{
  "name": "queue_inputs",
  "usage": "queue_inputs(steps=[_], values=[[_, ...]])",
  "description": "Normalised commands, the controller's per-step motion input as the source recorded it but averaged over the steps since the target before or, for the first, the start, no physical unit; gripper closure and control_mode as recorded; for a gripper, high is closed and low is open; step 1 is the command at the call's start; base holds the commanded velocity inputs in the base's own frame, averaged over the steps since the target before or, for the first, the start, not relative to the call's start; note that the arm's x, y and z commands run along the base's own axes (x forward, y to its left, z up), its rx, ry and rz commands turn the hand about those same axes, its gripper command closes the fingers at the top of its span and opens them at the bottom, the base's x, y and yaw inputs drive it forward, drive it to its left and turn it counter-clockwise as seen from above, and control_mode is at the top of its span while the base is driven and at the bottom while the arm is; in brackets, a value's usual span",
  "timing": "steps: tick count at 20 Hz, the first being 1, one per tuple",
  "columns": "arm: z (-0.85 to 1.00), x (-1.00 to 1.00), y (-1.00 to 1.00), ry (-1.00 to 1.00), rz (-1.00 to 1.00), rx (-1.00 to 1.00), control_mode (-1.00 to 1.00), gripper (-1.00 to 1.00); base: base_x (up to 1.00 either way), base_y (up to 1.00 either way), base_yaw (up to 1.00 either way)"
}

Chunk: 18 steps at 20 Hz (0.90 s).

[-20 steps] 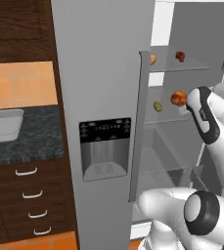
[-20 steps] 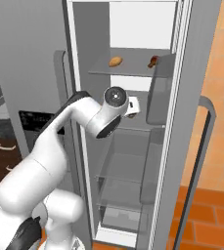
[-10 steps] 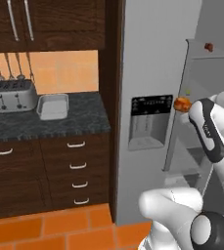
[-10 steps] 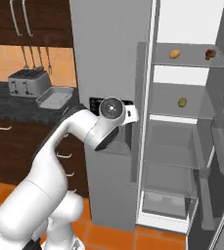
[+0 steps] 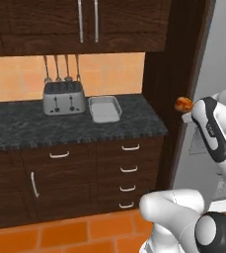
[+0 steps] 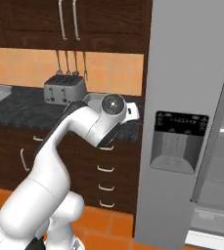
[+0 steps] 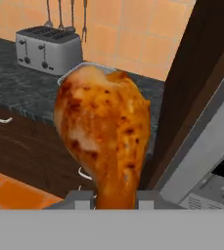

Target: Place one potato and one chicken drumstick in each tupperware on the nearby counter, to pack two identical lunches.

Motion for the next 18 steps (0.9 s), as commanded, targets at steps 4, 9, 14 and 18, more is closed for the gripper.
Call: queue_inputs(steps=[4,9,14,18], values=[[0.0,0.0,0.0,0.0,0.0,0.0,1.0,1.0,0.81,1.0,0.0],[0.0,0.0,0.0,0.0,0.0,0.0,1.0,1.0,1.0,0.88,-0.08],[0.0,0.0,0.0,0.0,0.0,0.0,1.0,1.0,0.66,0.16,-0.14],[-0.28,0.15,-0.01,0.0,-0.08,-0.04,-1.0,1.0,0.14,-0.01,-0.09]])
